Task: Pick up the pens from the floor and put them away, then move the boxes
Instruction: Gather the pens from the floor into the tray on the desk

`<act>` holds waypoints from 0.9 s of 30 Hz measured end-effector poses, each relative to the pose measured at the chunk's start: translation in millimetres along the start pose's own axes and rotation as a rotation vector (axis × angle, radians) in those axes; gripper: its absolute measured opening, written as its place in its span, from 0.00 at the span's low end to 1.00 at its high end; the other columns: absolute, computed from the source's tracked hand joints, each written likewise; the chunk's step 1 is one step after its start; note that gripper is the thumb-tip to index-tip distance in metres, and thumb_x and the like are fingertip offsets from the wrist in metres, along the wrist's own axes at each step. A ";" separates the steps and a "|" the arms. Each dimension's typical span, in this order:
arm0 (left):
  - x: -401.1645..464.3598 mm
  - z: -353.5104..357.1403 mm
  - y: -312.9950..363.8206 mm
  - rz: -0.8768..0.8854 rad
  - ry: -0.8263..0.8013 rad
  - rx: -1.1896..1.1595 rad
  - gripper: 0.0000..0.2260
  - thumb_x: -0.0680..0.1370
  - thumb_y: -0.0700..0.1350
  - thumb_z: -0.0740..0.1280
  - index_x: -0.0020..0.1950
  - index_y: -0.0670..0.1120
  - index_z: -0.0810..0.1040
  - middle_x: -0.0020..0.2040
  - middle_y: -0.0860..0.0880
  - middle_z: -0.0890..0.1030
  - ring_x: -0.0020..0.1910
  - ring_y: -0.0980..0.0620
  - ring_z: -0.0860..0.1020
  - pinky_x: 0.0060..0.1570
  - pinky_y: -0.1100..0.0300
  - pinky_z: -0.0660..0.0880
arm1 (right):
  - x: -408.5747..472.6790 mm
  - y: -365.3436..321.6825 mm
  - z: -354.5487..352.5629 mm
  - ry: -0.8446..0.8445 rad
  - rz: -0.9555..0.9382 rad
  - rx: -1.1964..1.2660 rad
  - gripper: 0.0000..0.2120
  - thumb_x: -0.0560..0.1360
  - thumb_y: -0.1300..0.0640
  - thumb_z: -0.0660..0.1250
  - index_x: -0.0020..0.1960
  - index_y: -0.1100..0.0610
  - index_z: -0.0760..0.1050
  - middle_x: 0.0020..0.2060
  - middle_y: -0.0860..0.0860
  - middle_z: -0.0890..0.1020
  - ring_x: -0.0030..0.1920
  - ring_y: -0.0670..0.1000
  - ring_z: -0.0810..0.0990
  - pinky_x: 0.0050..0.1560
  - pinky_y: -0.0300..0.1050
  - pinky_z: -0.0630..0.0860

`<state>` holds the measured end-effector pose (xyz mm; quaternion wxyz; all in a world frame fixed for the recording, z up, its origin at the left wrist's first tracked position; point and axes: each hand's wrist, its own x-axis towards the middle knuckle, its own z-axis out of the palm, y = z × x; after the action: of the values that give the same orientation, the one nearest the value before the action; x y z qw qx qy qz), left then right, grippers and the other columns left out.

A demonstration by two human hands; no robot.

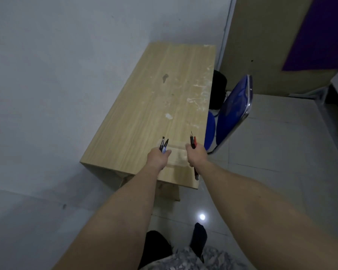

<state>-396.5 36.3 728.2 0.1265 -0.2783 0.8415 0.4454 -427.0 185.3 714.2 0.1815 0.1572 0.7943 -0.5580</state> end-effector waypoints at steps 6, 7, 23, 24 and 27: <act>37.6 0.9 3.6 -0.048 0.057 0.031 0.13 0.79 0.49 0.66 0.58 0.42 0.79 0.52 0.42 0.81 0.46 0.43 0.78 0.43 0.58 0.70 | 30.4 -14.2 4.2 -0.042 -0.053 0.023 0.13 0.79 0.44 0.62 0.39 0.50 0.71 0.31 0.50 0.74 0.34 0.52 0.74 0.37 0.46 0.70; 44.6 0.9 3.5 -0.051 0.067 0.051 0.13 0.80 0.48 0.65 0.60 0.41 0.78 0.54 0.42 0.81 0.49 0.43 0.78 0.45 0.58 0.70 | 33.5 -16.2 5.2 -0.044 -0.065 0.012 0.13 0.79 0.44 0.61 0.39 0.49 0.71 0.32 0.50 0.75 0.34 0.52 0.74 0.37 0.45 0.71; 140.0 -1.3 -22.8 -0.109 -0.024 0.303 0.11 0.79 0.41 0.65 0.61 0.44 0.78 0.54 0.43 0.80 0.44 0.46 0.77 0.40 0.57 0.70 | 90.7 -25.7 59.3 -0.039 -0.165 -0.165 0.13 0.80 0.43 0.61 0.49 0.54 0.73 0.38 0.53 0.79 0.34 0.49 0.75 0.35 0.46 0.72; 143.6 -1.7 -24.8 -0.099 -0.035 0.298 0.11 0.79 0.40 0.64 0.61 0.45 0.78 0.54 0.43 0.81 0.45 0.46 0.78 0.41 0.58 0.70 | 93.5 -24.9 61.7 -0.048 -0.176 -0.198 0.13 0.80 0.43 0.61 0.49 0.53 0.72 0.38 0.54 0.79 0.33 0.49 0.76 0.35 0.48 0.73; 153.1 -4.5 -30.2 -0.059 -0.079 0.291 0.10 0.78 0.41 0.64 0.57 0.46 0.79 0.52 0.45 0.81 0.50 0.44 0.79 0.45 0.59 0.70 | 100.2 -21.7 68.0 -0.087 -0.219 -0.322 0.14 0.80 0.42 0.60 0.48 0.52 0.70 0.37 0.53 0.79 0.33 0.51 0.76 0.34 0.47 0.72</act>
<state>-503.2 -35.4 639.8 0.2114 -0.2639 0.8831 0.3252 -517.8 118.8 664.5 0.1765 0.0145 0.8771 -0.4465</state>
